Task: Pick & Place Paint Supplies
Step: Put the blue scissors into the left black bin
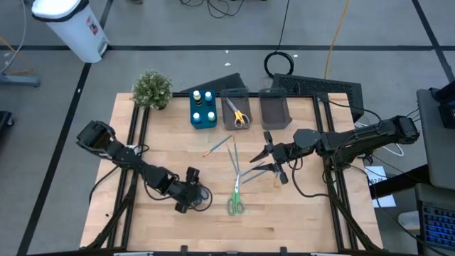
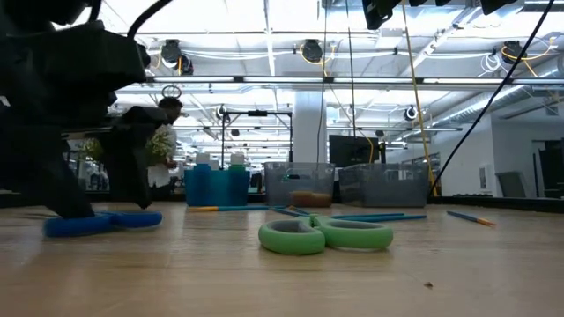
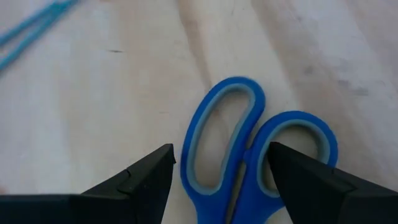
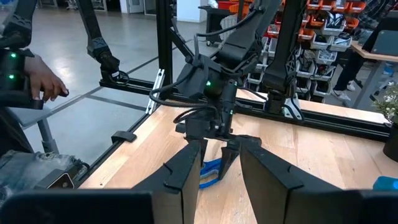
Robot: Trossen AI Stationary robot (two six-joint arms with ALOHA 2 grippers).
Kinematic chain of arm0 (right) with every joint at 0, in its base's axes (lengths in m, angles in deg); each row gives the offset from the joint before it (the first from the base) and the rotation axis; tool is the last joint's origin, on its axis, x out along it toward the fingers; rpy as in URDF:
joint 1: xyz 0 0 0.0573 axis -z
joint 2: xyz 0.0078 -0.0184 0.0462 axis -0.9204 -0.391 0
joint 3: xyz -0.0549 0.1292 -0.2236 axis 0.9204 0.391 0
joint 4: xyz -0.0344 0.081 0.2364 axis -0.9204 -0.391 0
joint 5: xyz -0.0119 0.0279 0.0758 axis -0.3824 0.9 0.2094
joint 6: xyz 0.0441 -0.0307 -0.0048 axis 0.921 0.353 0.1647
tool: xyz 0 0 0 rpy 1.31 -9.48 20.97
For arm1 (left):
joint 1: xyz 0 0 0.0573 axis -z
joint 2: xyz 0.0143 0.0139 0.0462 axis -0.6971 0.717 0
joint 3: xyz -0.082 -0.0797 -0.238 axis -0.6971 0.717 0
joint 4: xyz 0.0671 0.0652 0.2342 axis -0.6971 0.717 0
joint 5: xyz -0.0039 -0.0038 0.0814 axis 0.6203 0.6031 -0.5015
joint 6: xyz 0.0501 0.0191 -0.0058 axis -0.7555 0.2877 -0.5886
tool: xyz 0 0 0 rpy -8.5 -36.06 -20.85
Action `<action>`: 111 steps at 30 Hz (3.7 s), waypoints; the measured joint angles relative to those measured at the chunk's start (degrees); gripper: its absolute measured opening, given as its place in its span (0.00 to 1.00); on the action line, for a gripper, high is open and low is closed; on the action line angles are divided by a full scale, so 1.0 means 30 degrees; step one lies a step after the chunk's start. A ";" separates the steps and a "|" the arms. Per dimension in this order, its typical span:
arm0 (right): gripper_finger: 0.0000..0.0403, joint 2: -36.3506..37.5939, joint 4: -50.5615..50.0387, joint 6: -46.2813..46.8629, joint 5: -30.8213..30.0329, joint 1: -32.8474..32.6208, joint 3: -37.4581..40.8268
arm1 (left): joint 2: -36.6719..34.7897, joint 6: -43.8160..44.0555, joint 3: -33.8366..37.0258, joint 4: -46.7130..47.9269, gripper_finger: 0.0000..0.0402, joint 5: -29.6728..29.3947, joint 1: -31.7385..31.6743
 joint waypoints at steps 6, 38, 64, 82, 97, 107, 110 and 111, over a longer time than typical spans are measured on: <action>0.26 -0.0007 -0.0001 -0.0037 0.0003 0.0000 0.0000 | 0.0044 0.0588 0.0639 -0.1517 0.67 -0.4519 -0.0408; 0.26 -0.0015 0.2860 0.0016 0.0003 0.0000 0.1231 | 0.0022 -0.0271 0.0610 -0.0732 0.65 -0.1653 -0.0794; 0.26 -0.0015 0.2862 0.0024 0.0003 0.0003 0.1246 | 0.0015 0.5032 0.1010 -0.0769 0.26 0.0687 -0.1788; 0.26 -0.0015 0.2862 0.0030 0.0003 0.0007 0.1246 | 0.0000 0.8017 0.3990 -0.4954 0.38 0.0557 -0.1980; 0.26 -0.0015 0.2862 0.0030 0.0003 0.0000 0.1246 | 0.0023 0.8097 0.4034 -0.5225 0.22 0.0490 -0.2040; 0.26 -0.0015 0.2856 0.0031 0.0003 0.0004 0.1246 | -0.1657 0.5521 0.2162 -0.5212 0.21 0.0425 -0.1830; 0.26 -0.0015 0.2844 0.0031 0.0003 0.0002 0.1246 | -0.2276 0.4161 0.1344 -0.5350 0.21 -0.0073 -0.1514; 0.26 -0.0015 0.2845 0.0031 0.0003 0.0005 0.1246 | -0.2367 0.3765 0.1101 -0.5264 0.21 -0.0321 -0.1383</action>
